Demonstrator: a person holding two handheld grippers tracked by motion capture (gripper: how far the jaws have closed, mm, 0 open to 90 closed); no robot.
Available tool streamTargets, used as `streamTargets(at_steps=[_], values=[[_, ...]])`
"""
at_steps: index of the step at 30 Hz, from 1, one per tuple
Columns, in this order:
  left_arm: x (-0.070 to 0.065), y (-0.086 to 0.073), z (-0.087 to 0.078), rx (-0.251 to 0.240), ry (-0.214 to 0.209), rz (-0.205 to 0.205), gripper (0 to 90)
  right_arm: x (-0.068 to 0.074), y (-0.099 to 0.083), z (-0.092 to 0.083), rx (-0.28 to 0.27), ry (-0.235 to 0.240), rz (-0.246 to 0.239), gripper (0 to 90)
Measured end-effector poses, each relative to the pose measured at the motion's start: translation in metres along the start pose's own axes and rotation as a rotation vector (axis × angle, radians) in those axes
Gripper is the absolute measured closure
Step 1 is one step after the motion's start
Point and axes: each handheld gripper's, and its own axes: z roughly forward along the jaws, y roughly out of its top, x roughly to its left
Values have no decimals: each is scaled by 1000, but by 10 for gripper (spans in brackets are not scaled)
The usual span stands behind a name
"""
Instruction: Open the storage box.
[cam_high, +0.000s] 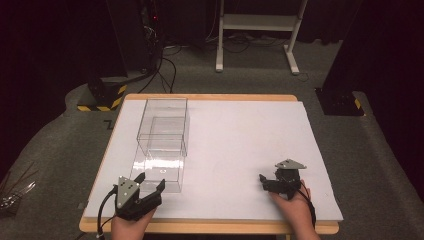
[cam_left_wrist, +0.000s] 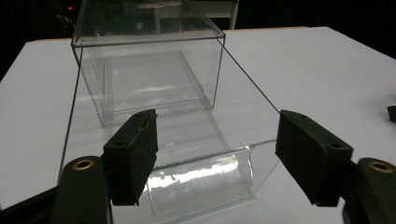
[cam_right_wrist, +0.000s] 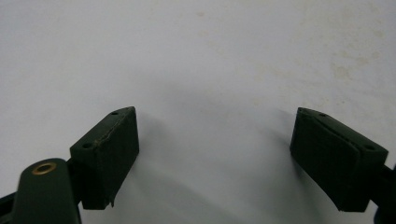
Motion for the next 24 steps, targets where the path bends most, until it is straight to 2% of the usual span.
streamTargets(at_steps=[8,11,13,16,22,24], values=[[10,18,7,-24,-5,13,303,0,0,0,0,0,1,153],[17,27,8,-49,-38,12,306,0,0,0,0,0,0,153],[20,31,9,-56,-40,10,309,0,0,0,0,0,0,153],[29,40,12,-75,-25,16,310,0,0,0,0,0,1,153],[43,48,17,-84,-21,11,316,0,0,0,0,0,1,153],[51,50,19,-86,-7,19,318,0,0,0,0,0,1,153]])
